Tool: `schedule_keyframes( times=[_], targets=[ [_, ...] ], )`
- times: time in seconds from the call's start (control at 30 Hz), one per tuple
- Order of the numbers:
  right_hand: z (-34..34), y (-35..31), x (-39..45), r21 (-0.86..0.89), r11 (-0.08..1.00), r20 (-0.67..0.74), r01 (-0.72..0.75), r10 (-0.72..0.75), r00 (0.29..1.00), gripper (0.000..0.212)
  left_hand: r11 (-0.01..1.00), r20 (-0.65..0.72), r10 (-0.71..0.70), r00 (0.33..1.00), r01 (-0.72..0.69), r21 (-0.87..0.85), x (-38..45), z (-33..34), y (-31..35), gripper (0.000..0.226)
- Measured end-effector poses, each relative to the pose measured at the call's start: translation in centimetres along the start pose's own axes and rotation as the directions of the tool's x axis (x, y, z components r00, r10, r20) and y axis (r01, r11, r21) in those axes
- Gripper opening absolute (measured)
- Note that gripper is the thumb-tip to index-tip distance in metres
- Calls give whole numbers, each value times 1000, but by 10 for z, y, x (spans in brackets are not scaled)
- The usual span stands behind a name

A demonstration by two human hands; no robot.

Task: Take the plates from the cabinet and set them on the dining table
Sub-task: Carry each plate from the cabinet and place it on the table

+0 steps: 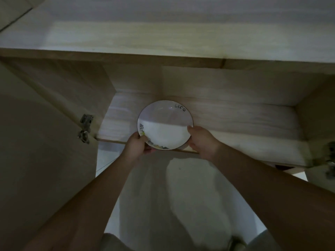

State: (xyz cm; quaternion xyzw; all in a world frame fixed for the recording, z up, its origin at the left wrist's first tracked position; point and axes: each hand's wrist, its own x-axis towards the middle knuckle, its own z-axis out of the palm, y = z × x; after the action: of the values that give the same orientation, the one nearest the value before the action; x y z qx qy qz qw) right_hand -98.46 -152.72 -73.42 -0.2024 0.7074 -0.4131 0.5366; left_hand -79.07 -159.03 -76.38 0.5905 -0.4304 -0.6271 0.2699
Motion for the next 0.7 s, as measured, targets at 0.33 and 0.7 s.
schedule_keyframes(
  times=[0.33, 0.7],
  targets=[
    [-17, -12, -8, 93, 995, -94, -41, 50, 994, 23, 998, 74, -21, 997, 16, 65, 15, 1, 0, 30],
    [-11, 18, -1, -448, 890, -178, -89, 9, 984, 35, 994, 36, -66, 997, 63, 87, -22, 2, -27, 33]
  ],
)
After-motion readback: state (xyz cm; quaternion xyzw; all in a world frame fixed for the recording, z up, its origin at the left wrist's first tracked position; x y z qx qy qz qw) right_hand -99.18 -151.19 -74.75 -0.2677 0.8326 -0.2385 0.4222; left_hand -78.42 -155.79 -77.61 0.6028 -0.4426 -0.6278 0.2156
